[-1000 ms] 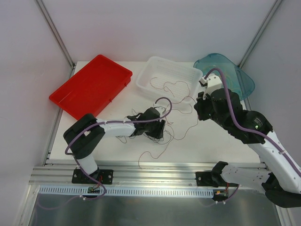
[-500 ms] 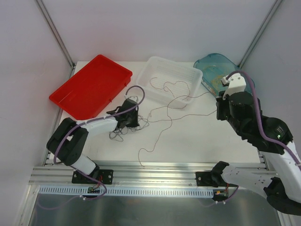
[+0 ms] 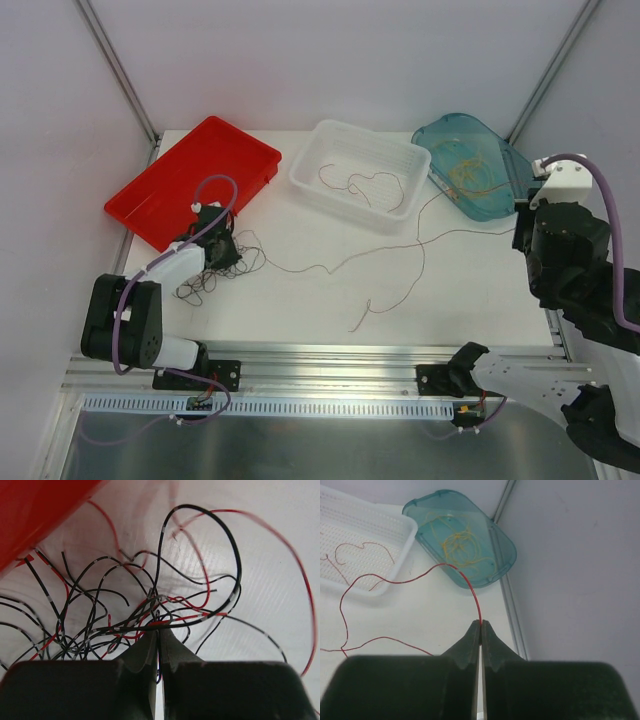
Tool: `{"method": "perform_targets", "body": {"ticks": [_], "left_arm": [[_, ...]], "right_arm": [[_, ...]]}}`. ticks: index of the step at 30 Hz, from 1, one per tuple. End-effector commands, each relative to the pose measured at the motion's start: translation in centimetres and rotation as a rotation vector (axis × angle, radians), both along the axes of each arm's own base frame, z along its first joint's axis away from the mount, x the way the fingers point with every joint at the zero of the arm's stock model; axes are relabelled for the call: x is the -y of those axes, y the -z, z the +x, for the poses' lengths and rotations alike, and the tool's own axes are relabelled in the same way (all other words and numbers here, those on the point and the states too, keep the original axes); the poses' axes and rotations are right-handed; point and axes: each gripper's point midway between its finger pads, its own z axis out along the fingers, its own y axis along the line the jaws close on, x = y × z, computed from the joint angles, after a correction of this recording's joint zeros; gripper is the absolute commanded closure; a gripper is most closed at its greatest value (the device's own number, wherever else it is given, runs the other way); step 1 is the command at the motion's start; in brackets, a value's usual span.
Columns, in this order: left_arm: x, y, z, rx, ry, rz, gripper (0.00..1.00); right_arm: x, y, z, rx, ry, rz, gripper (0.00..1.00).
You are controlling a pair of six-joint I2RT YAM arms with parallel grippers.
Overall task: Untangle the cables
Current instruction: Untie the cable.
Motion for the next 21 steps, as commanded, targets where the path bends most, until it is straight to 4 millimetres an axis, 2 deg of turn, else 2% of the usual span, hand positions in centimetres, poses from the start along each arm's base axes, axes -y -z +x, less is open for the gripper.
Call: {"method": "perform_targets", "body": {"ticks": [1, 5, 7, 9, 12, 13, 16, 17, 19, 20, 21], "left_arm": [[-0.5, 0.5, -0.6, -0.038, -0.036, -0.020, 1.00], [-0.7, 0.8, -0.8, -0.048, -0.059, -0.028, 1.00], [-1.0, 0.8, -0.8, -0.048, -0.070, -0.029, 1.00], [-0.8, 0.6, -0.8, -0.044, -0.063, -0.040, 1.00], [-0.5, 0.2, -0.9, -0.031, -0.049, -0.057, 1.00], [-0.4, 0.1, -0.9, -0.027, -0.044, -0.060, 1.00], [-0.4, -0.6, -1.3, -0.002, -0.029, -0.066, 1.00], [-0.4, -0.7, -1.5, -0.002, -0.026, -0.062, 1.00], [-0.3, -1.6, -1.6, 0.028, -0.015, -0.073, 1.00], [-0.1, -1.8, -1.7, 0.038, -0.007, -0.081, 1.00], [0.1, -2.5, -1.6, 0.059, 0.002, -0.093, 1.00]], "right_arm": [[2.8, -2.6, -1.2, 0.072, 0.101, -0.019, 0.99], [3.7, -3.9, -1.4, 0.108, 0.131, -0.053, 0.99], [4.1, -3.9, -1.4, 0.099, 0.163, -0.080, 0.99], [3.3, -3.2, -0.9, 0.077, 0.127, -0.073, 0.99], [1.9, -0.1, 0.5, -0.004, 0.112, -0.088, 0.99], [1.1, 2.0, 1.2, -0.060, 0.100, -0.104, 0.99], [-0.9, 6.3, 2.5, -0.168, 0.041, -0.012, 0.99], [-1.5, 8.4, 3.0, -0.214, 0.032, -0.004, 0.99], [-1.9, 11.2, 3.5, -0.284, 0.033, 0.051, 0.99], [-2.1, 13.1, 3.7, -0.335, 0.034, 0.056, 0.97], [-2.9, 14.7, 4.0, -0.398, 0.010, 0.084, 0.90]]}}
